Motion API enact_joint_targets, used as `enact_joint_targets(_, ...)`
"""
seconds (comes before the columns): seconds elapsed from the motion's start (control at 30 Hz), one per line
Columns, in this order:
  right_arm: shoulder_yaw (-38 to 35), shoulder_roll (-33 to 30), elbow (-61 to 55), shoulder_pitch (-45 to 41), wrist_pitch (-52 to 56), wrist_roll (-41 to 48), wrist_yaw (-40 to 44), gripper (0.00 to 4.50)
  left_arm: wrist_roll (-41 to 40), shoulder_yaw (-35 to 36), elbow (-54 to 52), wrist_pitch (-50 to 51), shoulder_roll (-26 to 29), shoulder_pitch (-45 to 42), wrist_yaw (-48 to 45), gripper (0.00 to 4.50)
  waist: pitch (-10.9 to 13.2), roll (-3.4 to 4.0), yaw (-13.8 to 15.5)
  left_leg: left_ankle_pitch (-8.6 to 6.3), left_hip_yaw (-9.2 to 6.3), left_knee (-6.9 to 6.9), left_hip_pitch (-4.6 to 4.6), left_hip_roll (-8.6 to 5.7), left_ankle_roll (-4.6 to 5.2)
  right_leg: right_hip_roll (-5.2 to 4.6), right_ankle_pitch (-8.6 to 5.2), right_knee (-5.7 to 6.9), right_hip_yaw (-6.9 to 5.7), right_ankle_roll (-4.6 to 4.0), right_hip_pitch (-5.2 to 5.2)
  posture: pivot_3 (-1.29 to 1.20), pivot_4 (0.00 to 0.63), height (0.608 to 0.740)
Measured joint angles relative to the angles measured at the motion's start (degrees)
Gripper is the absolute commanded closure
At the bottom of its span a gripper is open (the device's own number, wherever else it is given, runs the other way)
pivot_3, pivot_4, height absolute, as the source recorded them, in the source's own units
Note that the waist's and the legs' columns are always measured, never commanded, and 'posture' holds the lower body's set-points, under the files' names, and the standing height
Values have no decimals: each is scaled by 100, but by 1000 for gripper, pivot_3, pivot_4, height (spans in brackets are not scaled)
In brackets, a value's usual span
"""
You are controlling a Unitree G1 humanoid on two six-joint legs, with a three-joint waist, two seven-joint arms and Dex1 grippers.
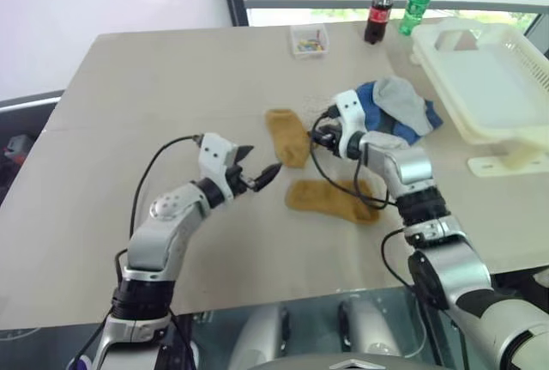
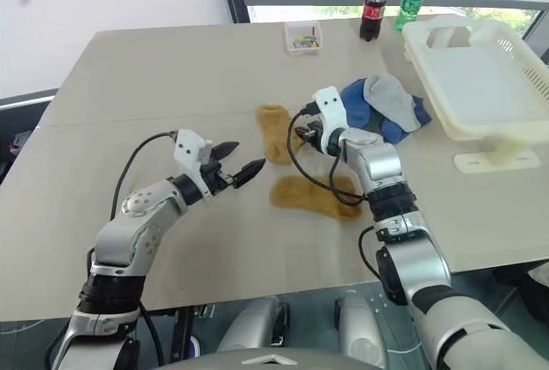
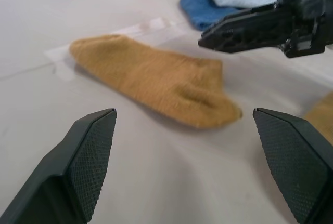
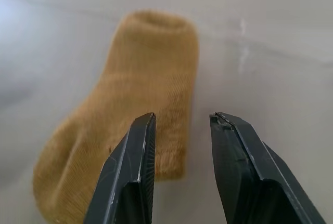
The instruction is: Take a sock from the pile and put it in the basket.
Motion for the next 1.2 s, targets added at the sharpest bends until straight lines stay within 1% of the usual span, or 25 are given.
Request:
enact_joint_targets(0.03,23,7,143,-30,-135,-16,77,2815,-1,36,-47,2,13,49,22,0,1,1,-4,0,1,0,0,0,0,-1,0,1,1,0,0,0,150,740)
enact_joint_targets(0.13,106,-27,549,-203,-419,-97,318,3568,-2,111,-214,25,22,130,97,0,-1,1,-18,0,3,1,5,0,0,-1,0,6,4,0,1,0,150,740)
enact_joint_targets(0.17,184,-77,719,-249,-633,-180,472,4127,-7,138,-312,38,25,204,140,0,-1,1,-21,0,5,1,7,0,0,0,0,7,6,0,0,0,150,740)
enact_joint_targets(0.2,200,-100,773,-250,-722,-210,552,4458,-7,152,-351,48,25,241,158,0,-1,1,-18,0,4,0,7,1,0,0,0,7,5,0,0,0,150,740)
enact_joint_targets(0.27,344,-197,885,-249,-1099,-298,861,4458,-10,201,-428,89,26,348,204,0,-1,1,-15,0,4,1,7,2,0,1,0,7,6,0,0,0,150,740)
enact_joint_targets(0.33,558,-415,892,-222,-1410,-438,1291,4458,-11,258,-481,111,26,438,256,0,-1,1,-9,0,5,1,6,1,0,-1,0,7,6,0,0,0,150,740)
enact_joint_targets(0.4,891,-756,866,-150,-2011,-661,1897,4458,-10,329,-504,115,27,508,295,0,-1,1,10,0,3,1,5,0,0,-2,0,5,3,0,1,0,150,740)
enact_joint_targets(0.47,1051,-965,846,-100,-2419,-770,2261,4458,-9,329,-509,116,25,519,300,0,-1,1,19,0,2,1,4,-2,0,-3,0,3,2,0,1,0,150,740)
enact_joint_targets(0.5,1179,-1155,813,-45,-2829,-867,2634,4458,-10,328,-522,116,23,524,301,0,-1,1,13,0,2,1,4,-2,0,-3,0,2,3,0,1,0,150,740)
enact_joint_targets(0.53,1217,-1210,813,-31,-2981,-904,2744,4458,-10,328,-526,116,23,524,300,0,-1,1,7,0,2,1,3,-1,0,-3,0,2,3,0,1,0,150,740)
enact_joint_targets(0.6,1487,-1523,857,-30,-3882,-1191,3071,4458,-10,327,-538,115,21,522,299,0,0,1,3,0,3,1,4,0,0,-3,0,2,3,0,0,0,150,740)
enact_joint_targets(0.67,1632,-1775,1089,-129,-4730,-1528,3102,4458,-10,327,-539,116,21,519,297,0,0,1,-1,0,4,1,4,0,-1,-2,0,2,4,0,0,0,150,740)
enact_joint_targets(0.73,1673,-1902,1425,-293,-5364,-1770,3040,4458,-31,326,-539,127,14,489,291,0,0,0,-5,0,5,1,4,1,-1,-2,0,2,4,0,0,0,150,740)
enact_joint_targets(0.77,1699,-1964,1689,-440,-5858,-1961,2951,4458,-75,321,-539,201,-4,432,288,0,1,0,-2,1,5,1,5,2,-2,-1,0,2,4,0,0,0,150,740)
enact_joint_targets(0.8,1699,-1975,1724,-467,-5929,-1995,2936,4458,-78,321,-539,213,-8,421,286,0,1,0,-1,1,4,1,5,3,-2,-1,0,2,4,0,0,0,150,740)
enact_joint_targets(0.93,1694,-1981,2148,-719,-6428,-2318,2397,4458,-108,317,-537,353,-23,275,287,0,1,0,-1,1,5,1,4,4,-3,-1,0,1,5,0,0,0,150,740)
enact_joint_targets(0.97,1693,-2007,2358,-846,-6744,-2580,1884,4458,-126,308,-424,499,-30,118,293,0,1,0,1,1,4,1,4,3,-3,0,0,0,4,0,0,0,150,740)
enact_joint_targets(1.03,1686,-2054,2426,-859,-6871,-2635,1798,4458,-140,305,-259,669,-95,-75,323,0,1,-1,19,1,3,2,3,2,-3,-1,0,-1,0,0,2,0,150,740)
enact_joint_targets(1.07,1671,-2068,2449,-854,-6866,-2615,1844,4179,-166,305,-144,781,-142,-218,372,0,1,-2,28,2,0,4,3,2,-3,-2,0,-3,-2,0,6,0,150,740)
enact_joint_targets(1.13,1507,-2112,2338,-779,-6576,-2352,2206,3550,-188,265,117,985,-256,-549,421,0,2,-3,44,2,-5,10,-2,-1,-3,-4,0,-4,-6,0,8,0,150,740)
enact_joint_targets(1.2,1211,-2217,1858,-509,-6099,-1974,2471,2669,-195,151,422,1151,-362,-958,413,0,2,-3,49,1,-11,11,-5,-2,-2,-5,0,-6,-10,0,10,0,150,740)
